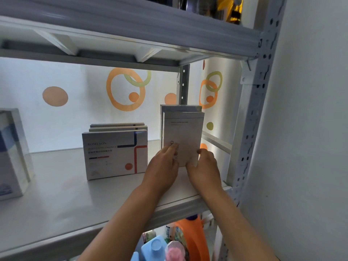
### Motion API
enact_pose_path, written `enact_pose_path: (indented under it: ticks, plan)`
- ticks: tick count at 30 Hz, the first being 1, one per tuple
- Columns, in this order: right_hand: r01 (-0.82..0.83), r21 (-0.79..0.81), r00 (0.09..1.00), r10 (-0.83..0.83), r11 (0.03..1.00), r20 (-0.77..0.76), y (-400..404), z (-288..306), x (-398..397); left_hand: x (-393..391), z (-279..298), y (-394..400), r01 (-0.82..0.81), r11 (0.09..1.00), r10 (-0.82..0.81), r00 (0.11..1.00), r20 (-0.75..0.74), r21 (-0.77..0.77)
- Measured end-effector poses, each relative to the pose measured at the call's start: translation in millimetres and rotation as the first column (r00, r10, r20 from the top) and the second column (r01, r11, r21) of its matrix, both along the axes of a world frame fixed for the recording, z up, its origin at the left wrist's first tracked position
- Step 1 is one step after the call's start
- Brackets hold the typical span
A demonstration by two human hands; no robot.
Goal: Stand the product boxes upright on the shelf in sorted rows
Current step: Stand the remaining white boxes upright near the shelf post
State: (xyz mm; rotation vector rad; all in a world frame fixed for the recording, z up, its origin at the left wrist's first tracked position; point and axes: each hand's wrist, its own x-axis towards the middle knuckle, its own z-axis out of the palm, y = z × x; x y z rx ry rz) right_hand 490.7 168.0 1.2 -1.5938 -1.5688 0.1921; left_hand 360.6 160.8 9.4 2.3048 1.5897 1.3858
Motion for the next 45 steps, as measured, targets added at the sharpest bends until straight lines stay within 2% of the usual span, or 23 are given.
enact_pose_path:
  ticks: [3,7,13,18,29,33,37,41,45]
  plan:
    - [-0.084,0.038,0.985,0.078,0.996,0.151,-11,2,-4,-2,1,-5,0.007,1.000,-0.007,1.000,-0.008,0.012]
    - [-0.143,0.069,0.965,0.124,0.987,0.230,-18,7,-6,-3,2,-10,0.006,0.999,-0.005,1.000,-0.005,0.053]
    - [-0.150,0.134,0.970,0.120,0.980,0.210,-13,15,-5,-4,4,-18,0.003,0.995,-0.001,1.000,-0.018,0.097]
    - [-0.144,0.157,0.968,0.107,0.977,0.225,-9,23,-1,-7,1,-16,-0.022,0.998,0.021,1.000,0.022,0.055]
    - [-0.088,0.420,0.948,-0.053,0.903,0.313,24,86,0,-10,-2,-10,-0.025,0.999,0.031,0.986,0.165,-0.038]
    - [-0.190,0.321,0.910,0.043,0.928,0.413,41,112,-6,-11,-4,-7,-0.029,0.996,0.045,0.980,0.193,-0.086]
    - [-0.292,0.187,0.909,0.211,0.938,0.360,65,128,-23,-11,-4,-5,-0.018,0.995,0.037,0.979,0.202,-0.096]
    - [-0.256,0.178,0.851,0.133,0.950,0.508,81,134,-38,-13,-5,-4,-0.015,0.994,0.039,0.976,0.215,-0.109]
    - [-0.185,0.213,0.869,0.058,0.959,0.491,103,131,-46,-13,-6,-2,-0.012,0.992,0.039,0.976,0.212,-0.127]
